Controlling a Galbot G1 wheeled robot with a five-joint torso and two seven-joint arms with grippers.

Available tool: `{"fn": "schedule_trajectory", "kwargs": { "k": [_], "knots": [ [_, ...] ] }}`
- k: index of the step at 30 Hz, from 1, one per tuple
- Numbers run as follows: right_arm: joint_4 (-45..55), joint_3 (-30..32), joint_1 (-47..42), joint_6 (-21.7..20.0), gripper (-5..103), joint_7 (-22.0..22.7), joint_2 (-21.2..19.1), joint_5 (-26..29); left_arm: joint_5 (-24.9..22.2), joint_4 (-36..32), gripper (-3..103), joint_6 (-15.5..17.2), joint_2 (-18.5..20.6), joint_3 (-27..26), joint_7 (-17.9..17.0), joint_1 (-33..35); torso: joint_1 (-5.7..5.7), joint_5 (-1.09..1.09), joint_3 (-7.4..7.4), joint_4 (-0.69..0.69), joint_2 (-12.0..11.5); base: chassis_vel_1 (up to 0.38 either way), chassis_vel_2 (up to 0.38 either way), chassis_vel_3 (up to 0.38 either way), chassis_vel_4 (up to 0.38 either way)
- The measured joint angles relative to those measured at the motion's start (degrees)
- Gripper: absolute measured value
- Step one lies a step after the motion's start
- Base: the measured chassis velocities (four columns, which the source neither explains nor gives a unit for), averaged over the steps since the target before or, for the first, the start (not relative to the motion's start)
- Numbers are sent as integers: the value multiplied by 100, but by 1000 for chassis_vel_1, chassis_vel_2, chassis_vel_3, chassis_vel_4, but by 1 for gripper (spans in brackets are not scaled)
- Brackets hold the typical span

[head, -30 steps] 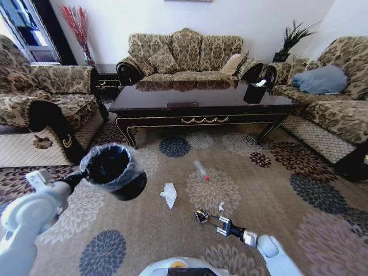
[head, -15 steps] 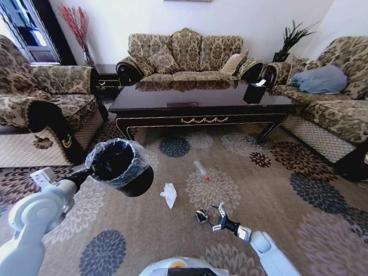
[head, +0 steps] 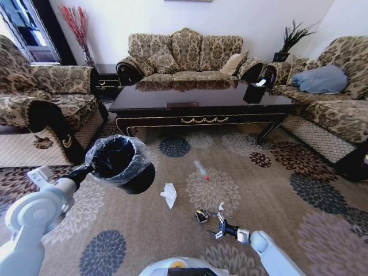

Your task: Move to the front of the table and pick up the trash from the floor, then place it into the trash bin.

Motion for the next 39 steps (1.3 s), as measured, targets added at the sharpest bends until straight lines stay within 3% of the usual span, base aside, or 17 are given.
{"fn": "schedule_trajectory", "kwargs": {
  "k": [7, 11, 13, 18, 21, 22, 25, 28, 30, 33, 39],
  "knots": [
    [-233, -115, 214, 0, 102, 47, 109, -20, 17, -17, 5, 7, -54, 89, -28, -5, 0, 0, 0, 0, 0, 0, 0, 0, 0],
    [-365, -129, 336, 0, 83, 34, 42, -30, 11, -35, 5, 24, -23, 114, -36, -20, 0, -1, 0, -1, 0, 0, 0, 0, 0],
    [-374, -129, 347, 0, 83, 28, 25, -30, 11, -35, 5, 24, -16, 114, -36, -21, 0, -1, 0, -1, 0, 0, 0, 0, 0],
    [-337, -129, 311, 1, 61, 16, -34, -2, 13, -35, 5, 26, 10, 115, -47, -9, 0, -1, 0, -1, 0, 0, 0, 0, 0],
    [-318, -129, 282, 1, 56, 16, -26, 2, 16, -36, 5, 26, 9, 115, -49, 2, 0, 0, 0, -1, 0, 0, 0, 0, 0],
    [-279, -142, 233, 2, 44, 16, -11, 20, 18, -46, 5, 27, 9, 111, -49, 20, 0, -1, 0, -1, 0, 0, 0, 0, 0],
    [-224, -176, 184, 3, 39, 16, -1, 46, 20, -51, 5, 31, 9, 95, -49, 37, 0, 0, 0, -1, 0, 0, 0, 0, 0],
    [-108, -227, 116, 5, 23, 13, 9, 81, 24, -77, 5, 42, -2, 74, -50, 74, 0, 0, 0, -1, 0, 0, 0, 0, 0],
    [-82, -230, 105, 5, 23, 12, 10, 85, 27, -86, 5, 45, -11, 73, -50, 87, 0, 0, 0, 0, 0, 0, 0, 0, 0],
    [27, -224, 43, 6, 13, 6, -16, 115, 41, -116, 5, 52, -36, 67, -51, 142, 0, 1, 0, -1, 0, 0, 0, 0, 0],
    [198, -208, -28, 6, 13, 6, -149, 398, 67, -154, 5, 55, -56, 65, -55, 215, 0, 0, 0, -1, 0, 0, 0, 0, 0]
  ]
}}
